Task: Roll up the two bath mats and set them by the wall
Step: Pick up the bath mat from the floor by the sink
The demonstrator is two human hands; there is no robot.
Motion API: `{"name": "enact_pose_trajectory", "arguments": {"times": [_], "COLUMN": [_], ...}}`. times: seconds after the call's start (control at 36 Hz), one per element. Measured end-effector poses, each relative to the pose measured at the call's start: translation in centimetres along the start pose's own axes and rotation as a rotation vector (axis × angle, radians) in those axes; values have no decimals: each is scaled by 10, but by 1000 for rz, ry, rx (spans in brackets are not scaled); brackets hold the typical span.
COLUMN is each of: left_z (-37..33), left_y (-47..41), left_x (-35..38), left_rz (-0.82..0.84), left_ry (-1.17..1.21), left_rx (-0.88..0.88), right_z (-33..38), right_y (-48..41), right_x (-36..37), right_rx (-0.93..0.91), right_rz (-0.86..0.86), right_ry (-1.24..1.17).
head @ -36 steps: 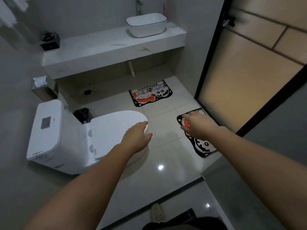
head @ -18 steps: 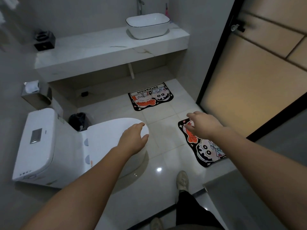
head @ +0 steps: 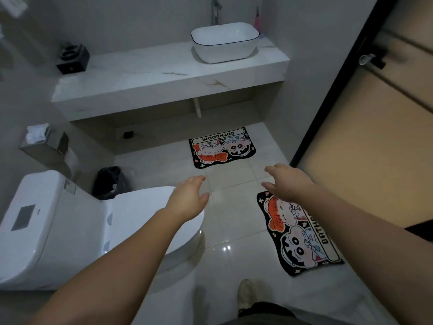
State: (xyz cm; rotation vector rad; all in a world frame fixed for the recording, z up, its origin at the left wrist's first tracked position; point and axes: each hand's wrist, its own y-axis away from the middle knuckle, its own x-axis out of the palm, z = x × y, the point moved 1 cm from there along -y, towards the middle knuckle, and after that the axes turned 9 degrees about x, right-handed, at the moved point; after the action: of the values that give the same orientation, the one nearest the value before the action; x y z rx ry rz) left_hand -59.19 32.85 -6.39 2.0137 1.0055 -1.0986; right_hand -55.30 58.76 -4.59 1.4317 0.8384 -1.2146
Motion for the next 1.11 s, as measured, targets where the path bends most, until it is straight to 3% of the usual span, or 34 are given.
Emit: {"name": "enact_pose_trajectory", "arguments": {"times": [0.53, 1.11], "left_z": [2, 96], "left_y": [-123, -304], "left_x": [-6, -54], "left_rz": [-11, 30], "left_ry": [48, 28], "left_rx": [-69, -34], "right_z": [-41, -5], "right_y": [-126, -310], "right_x": [-14, -51], "right_rx": [-33, 17], "right_rz": [97, 110], "right_ry": [-23, 13]}}
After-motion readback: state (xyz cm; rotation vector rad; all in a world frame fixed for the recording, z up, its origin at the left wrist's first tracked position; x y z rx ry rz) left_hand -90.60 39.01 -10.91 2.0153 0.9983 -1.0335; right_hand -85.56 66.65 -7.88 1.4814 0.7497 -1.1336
